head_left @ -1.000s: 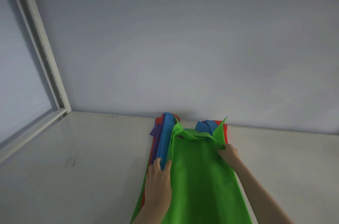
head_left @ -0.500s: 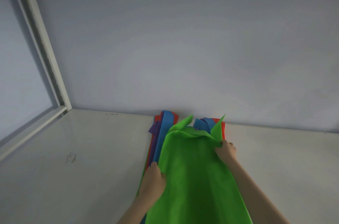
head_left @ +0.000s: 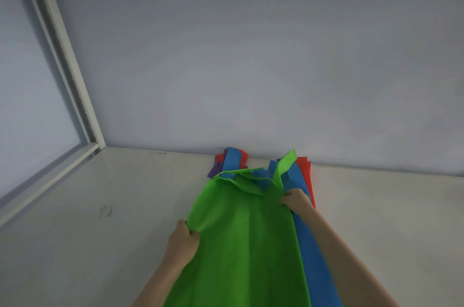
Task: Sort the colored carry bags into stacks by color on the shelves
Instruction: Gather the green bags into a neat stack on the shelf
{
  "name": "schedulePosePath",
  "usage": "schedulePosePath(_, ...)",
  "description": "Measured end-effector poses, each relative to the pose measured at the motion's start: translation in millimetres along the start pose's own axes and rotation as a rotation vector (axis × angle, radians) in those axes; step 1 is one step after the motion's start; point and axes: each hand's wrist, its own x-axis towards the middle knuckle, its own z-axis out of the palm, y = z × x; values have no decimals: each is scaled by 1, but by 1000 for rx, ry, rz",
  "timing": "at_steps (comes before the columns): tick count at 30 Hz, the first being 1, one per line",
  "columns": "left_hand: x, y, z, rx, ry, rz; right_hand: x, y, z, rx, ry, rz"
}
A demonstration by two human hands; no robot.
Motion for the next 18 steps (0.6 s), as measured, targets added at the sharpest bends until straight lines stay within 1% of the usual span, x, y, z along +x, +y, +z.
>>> schedulePosePath(7, -2, -7, 0, -93, -54, -51, 4, 2, 4, 173, 40, 115)
schedulePosePath(11, 0, -14, -3, -111, -76, -114, 2, 4, 1, 181, -48, 160)
schedulePosePath(13, 1, -18, -6, -96, -92, -119, 6, 10, 0, 170, -91, 192)
schedulePosePath(15, 1, -20, -8, -112, -121, -104, 6, 12, 1, 165, -107, 167)
schedulePosePath(18, 2, -20, -12, -160, -151, -77, -6, 7, 4, 276, -170, 109)
